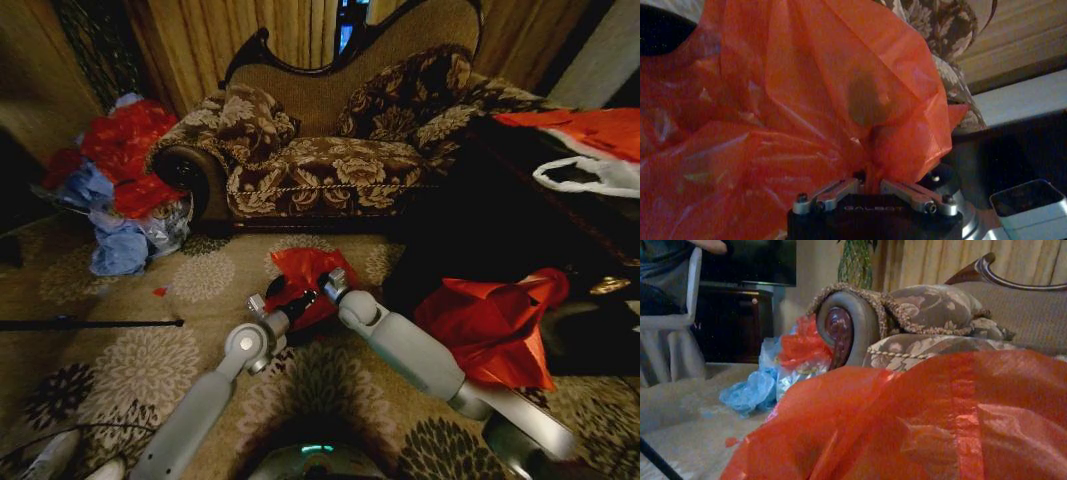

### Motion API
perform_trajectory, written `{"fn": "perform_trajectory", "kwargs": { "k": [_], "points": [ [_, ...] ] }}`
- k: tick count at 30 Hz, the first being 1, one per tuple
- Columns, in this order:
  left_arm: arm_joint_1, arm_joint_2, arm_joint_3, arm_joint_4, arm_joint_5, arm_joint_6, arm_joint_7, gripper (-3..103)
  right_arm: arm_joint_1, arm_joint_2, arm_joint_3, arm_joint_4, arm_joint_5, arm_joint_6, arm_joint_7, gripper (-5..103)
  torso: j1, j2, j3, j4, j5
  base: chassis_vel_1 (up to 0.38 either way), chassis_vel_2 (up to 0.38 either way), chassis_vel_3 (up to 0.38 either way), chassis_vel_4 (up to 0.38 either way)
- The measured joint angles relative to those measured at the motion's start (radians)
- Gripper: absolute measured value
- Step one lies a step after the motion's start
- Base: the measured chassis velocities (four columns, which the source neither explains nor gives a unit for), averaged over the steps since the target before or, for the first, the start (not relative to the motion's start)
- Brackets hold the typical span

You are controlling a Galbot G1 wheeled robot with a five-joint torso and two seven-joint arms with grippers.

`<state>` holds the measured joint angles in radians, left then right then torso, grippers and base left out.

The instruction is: Place a garbage bag over the trash bin.

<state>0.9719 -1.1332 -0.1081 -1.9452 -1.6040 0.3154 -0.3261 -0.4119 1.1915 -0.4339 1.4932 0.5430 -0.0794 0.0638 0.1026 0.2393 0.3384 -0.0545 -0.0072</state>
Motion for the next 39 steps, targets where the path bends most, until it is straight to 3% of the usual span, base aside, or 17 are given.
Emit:
{"fn": "perform_trajectory", "kwargs": {
  "k": [7,17,31,35,39],
  "points": [
    [-0.011,0.014,0.000,-0.038,0.001,0.008,0.009,0,0.015,0.012,0.056,-0.113,-0.001,-0.003,0.007,0,0.000,0.000,0.000,-0.0001,0.0002,0.000,0.000,0.000,0.000],
    [-0.004,0.030,0.002,-0.068,0.002,0.015,0.009,0,0.028,-0.012,0.097,-0.132,0.034,-0.019,0.007,0,0.000,0.000,0.000,-0.0001,0.0000,0.000,0.000,0.000,0.000],
    [-0.023,0.063,-0.035,-0.095,-0.019,-0.017,0.021,0,-0.019,-0.059,0.104,-0.164,-0.001,0.025,-0.073,0,0.000,0.000,0.000,0.0001,0.0001,0.000,0.000,0.000,0.000],
    [-0.048,0.051,-0.036,-0.073,-0.033,-0.040,0.037,0,-0.065,-0.075,0.114,-0.128,0.001,0.028,-0.076,0,0.000,0.000,0.000,0.0000,0.0002,0.000,0.000,0.000,0.000],
    [-0.078,-0.008,-0.037,-0.028,-0.052,-0.074,0.057,0,-0.153,-0.086,0.140,-0.085,0.014,0.029,-0.069,0,0.000,0.000,0.000,-0.0002,0.0000,0.000,0.000,0.000,0.000]
  ]
}}
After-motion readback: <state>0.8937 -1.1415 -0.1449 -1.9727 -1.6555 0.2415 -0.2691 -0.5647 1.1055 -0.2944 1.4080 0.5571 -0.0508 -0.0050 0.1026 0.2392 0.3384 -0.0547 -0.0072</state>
